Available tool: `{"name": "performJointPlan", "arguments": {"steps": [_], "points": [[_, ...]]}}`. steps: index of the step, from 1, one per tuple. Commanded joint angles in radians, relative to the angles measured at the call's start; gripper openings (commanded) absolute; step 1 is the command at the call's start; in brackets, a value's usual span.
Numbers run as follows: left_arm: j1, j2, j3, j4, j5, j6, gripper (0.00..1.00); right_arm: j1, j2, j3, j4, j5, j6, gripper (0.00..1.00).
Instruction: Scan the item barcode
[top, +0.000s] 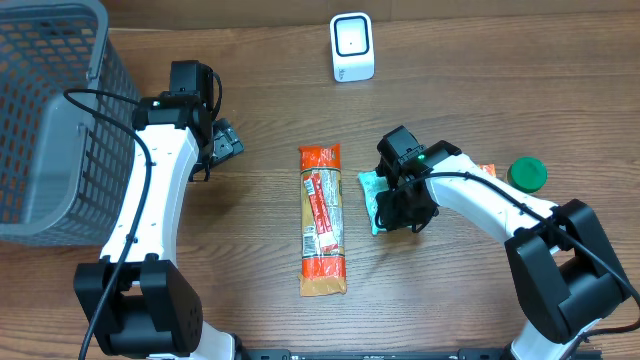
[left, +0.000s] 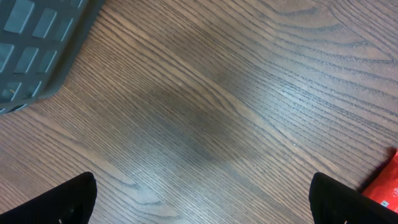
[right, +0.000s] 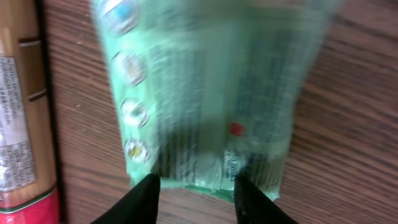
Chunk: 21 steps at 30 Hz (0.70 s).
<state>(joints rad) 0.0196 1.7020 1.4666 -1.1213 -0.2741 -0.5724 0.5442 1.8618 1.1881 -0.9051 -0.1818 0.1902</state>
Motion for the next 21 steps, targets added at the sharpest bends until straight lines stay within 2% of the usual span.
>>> {"name": "performJointPlan", "arguments": {"steps": [1,8,11,13,14,21], "points": [[-0.007,-0.019,0.014,0.003,-0.014,0.011,1.00,0.000,-0.009,0.011,0.002,0.021,0.021,0.32],[-0.007,-0.019,0.014,0.003,-0.014,0.011,1.00,-0.008,-0.053,0.079,-0.035,-0.055,-0.014,0.33],[-0.007,-0.019,0.014,0.003,-0.014,0.011,1.00,-0.018,-0.069,0.104,-0.056,-0.034,-0.029,0.43],[-0.007,-0.019,0.014,0.003,-0.014,0.012,1.00,-0.023,-0.071,0.103,-0.060,-0.016,-0.032,0.57],[-0.007,-0.019,0.014,0.003,-0.014,0.011,1.00,-0.026,-0.070,0.101,-0.063,-0.002,-0.032,0.60],[-0.007,-0.019,0.014,0.003,-0.014,0.011,1.00,-0.026,-0.070,0.054,-0.048,0.086,-0.032,0.61]]}}
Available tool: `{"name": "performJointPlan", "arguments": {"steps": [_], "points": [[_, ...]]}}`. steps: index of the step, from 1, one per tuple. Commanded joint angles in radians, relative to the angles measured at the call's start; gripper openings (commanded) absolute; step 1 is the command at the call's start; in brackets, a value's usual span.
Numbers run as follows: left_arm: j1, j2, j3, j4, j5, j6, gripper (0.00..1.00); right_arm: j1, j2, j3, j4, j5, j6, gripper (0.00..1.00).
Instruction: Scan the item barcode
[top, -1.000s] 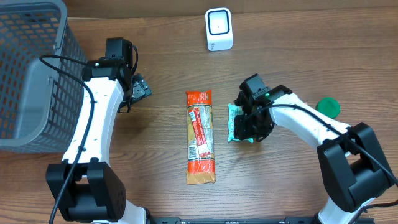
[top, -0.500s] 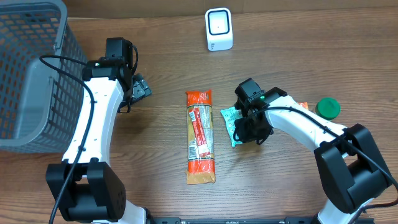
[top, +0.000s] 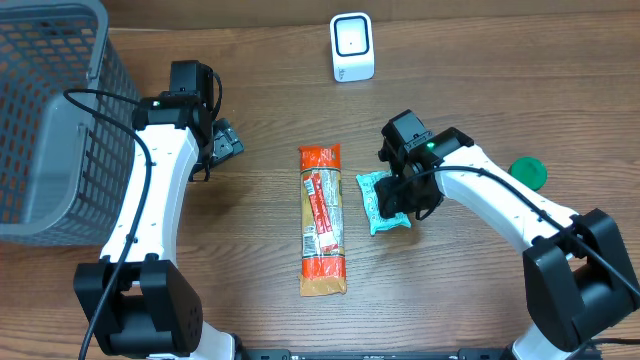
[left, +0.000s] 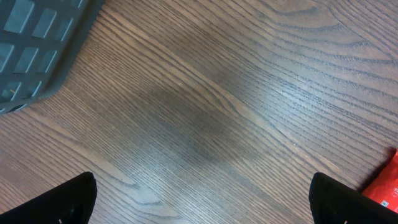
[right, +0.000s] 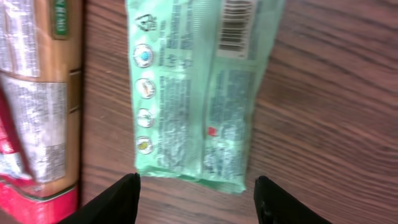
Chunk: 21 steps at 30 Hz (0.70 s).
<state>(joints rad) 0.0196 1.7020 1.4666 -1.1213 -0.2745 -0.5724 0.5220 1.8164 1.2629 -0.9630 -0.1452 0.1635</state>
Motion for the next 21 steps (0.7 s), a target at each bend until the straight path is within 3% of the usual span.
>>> {"name": "performJointPlan", "arguments": {"steps": [1,9,13,17,21], "points": [[-0.007,-0.019,0.014,0.003,-0.013,0.011,1.00,-0.003,-0.024,-0.032,0.023,0.049,-0.005,0.62],[-0.007,-0.019,0.014,0.003,-0.013,0.012,1.00,0.000,-0.024,-0.158,0.179,0.066,-0.005,0.62],[-0.007,-0.019,0.014,0.003,-0.013,0.011,1.00,-0.004,-0.024,-0.180,0.172,0.241,0.001,0.62],[-0.007,-0.019,0.014,0.003,-0.013,0.011,1.00,-0.034,-0.025,-0.180,0.166,0.391,0.022,0.71],[-0.007,-0.019,0.014,0.003,-0.013,0.011,1.00,-0.072,-0.025,-0.180,0.173,0.344,0.022,0.73]]}}
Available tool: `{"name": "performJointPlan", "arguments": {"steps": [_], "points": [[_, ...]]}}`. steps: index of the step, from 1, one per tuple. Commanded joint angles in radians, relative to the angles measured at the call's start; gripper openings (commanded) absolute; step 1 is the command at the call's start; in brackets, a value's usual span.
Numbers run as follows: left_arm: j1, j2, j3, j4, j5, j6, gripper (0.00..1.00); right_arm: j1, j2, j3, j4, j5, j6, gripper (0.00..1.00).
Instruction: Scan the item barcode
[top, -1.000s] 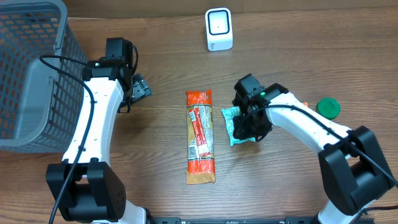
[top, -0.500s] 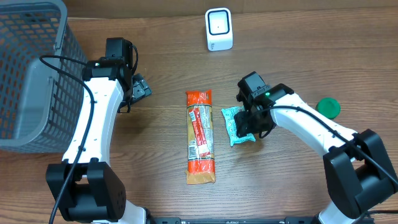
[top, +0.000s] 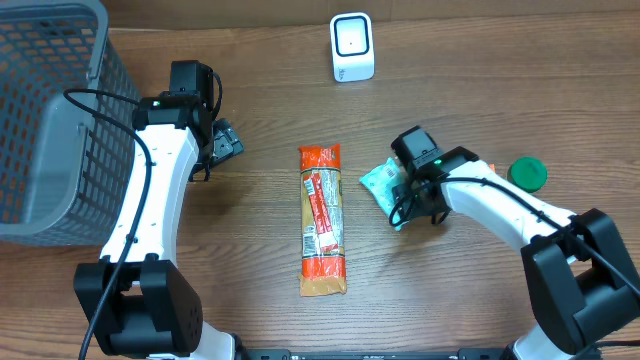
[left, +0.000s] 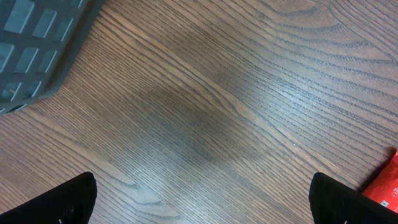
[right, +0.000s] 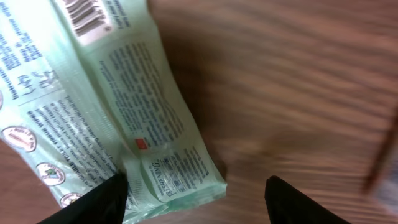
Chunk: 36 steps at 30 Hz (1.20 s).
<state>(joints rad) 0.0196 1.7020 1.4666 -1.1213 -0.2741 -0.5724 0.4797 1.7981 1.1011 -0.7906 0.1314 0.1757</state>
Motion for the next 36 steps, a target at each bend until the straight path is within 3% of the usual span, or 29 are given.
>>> {"name": "performJointPlan", "arguments": {"steps": [1,12,21,25,30,36], "points": [[-0.007,-0.019,0.014,0.003,-0.014,0.011,1.00,-0.035,-0.006,-0.018,0.002,0.044,0.010,0.73],[-0.007,-0.019,0.014,0.003,-0.014,0.011,1.00,-0.079,-0.006,0.120,-0.079,-0.050,0.037,0.80],[-0.007,-0.019,0.014,0.003,-0.014,0.011,1.00,-0.077,-0.006,0.135,-0.031,-0.225,0.040,0.84],[-0.007,-0.019,0.014,0.003,-0.014,0.011,1.00,-0.077,-0.006,0.124,-0.089,-0.158,0.207,0.86],[-0.007,-0.019,0.014,0.003,-0.014,0.011,1.00,-0.078,-0.006,0.080,-0.086,-0.084,0.463,1.00],[-0.007,-0.019,0.014,0.003,-0.014,0.011,1.00,-0.077,-0.006,0.044,-0.055,-0.131,0.654,1.00]]}}
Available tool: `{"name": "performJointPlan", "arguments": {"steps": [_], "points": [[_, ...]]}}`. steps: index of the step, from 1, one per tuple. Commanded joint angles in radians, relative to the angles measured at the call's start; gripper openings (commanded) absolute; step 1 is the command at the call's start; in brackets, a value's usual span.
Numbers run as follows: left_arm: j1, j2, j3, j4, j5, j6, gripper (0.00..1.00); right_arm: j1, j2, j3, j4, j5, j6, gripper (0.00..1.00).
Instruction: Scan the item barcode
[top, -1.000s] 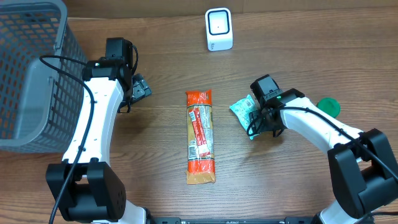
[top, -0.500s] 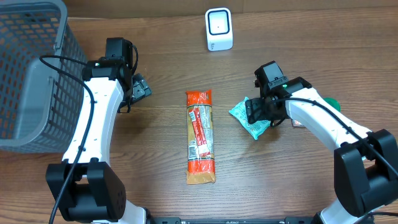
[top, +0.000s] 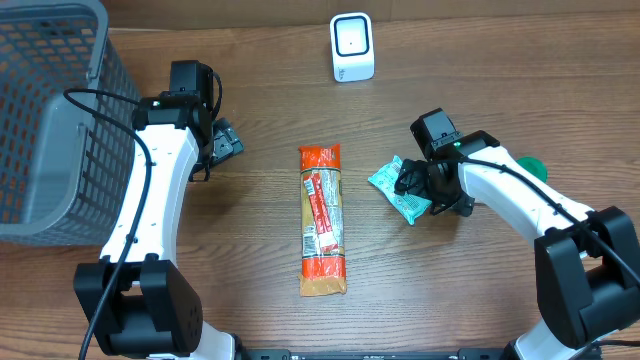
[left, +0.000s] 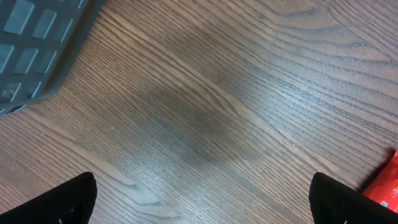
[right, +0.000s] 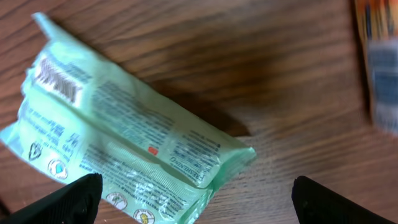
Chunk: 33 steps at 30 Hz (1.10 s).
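A green packet (top: 398, 189) lies slanted on the table, right of the long orange package (top: 322, 220). Its printed back faces up, and a barcode (right: 58, 83) shows near its far left end. My right gripper (top: 428, 188) hovers over the packet's right end. In the right wrist view that gripper (right: 193, 202) is open wide, and the packet's (right: 124, 146) lower edge lies between its fingertips. The white scanner (top: 352, 47) stands at the back. My left gripper (top: 222, 140) is open above bare wood, holding nothing.
A grey mesh basket (top: 45, 110) fills the left side; its corner (left: 37, 43) shows in the left wrist view. A green lid (top: 530, 168) sits behind my right arm. An orange item (right: 376, 62) lies beyond the packet in the right wrist view.
My right gripper has shifted to the right and its jaws stand wider apart. The green packet lies a little further right and more slanted. The left arm has not moved.
My right gripper's fingers were close together at the packet's near end, beside the orange package. Then they stood wider over the flat packet. Later the packet lay turned aslant and further from the package, and now the jaws are widest.
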<state>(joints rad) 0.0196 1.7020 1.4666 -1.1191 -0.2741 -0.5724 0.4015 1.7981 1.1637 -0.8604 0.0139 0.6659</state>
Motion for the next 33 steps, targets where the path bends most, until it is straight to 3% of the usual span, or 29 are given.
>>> {"name": "performJointPlan", "arguments": {"steps": [1,8,15,20,24,27,33], "points": [[-0.007,-0.019,0.014,0.001,-0.014,0.012,1.00,0.001,-0.006,-0.025,0.021,-0.029,0.184,1.00],[-0.007,-0.019,0.014,0.001,-0.014,0.011,1.00,0.001,-0.006,-0.066,0.075,-0.053,0.249,0.95],[-0.007,-0.019,0.014,0.001,-0.014,0.012,1.00,0.002,-0.006,-0.115,0.163,-0.069,0.368,0.76],[-0.007,-0.019,0.014,0.001,-0.014,0.012,1.00,0.003,-0.006,-0.169,0.222,-0.069,0.408,0.73],[-0.007,-0.019,0.014,0.001,-0.014,0.011,1.00,0.003,-0.006,-0.174,0.228,-0.074,0.408,0.63],[-0.007,-0.019,0.014,0.001,-0.014,0.011,1.00,0.003,-0.006,-0.174,0.229,-0.080,0.407,0.52],[-0.007,-0.019,0.014,0.001,-0.014,0.011,1.00,0.003,-0.006,-0.174,0.233,-0.079,0.407,0.15]]}}
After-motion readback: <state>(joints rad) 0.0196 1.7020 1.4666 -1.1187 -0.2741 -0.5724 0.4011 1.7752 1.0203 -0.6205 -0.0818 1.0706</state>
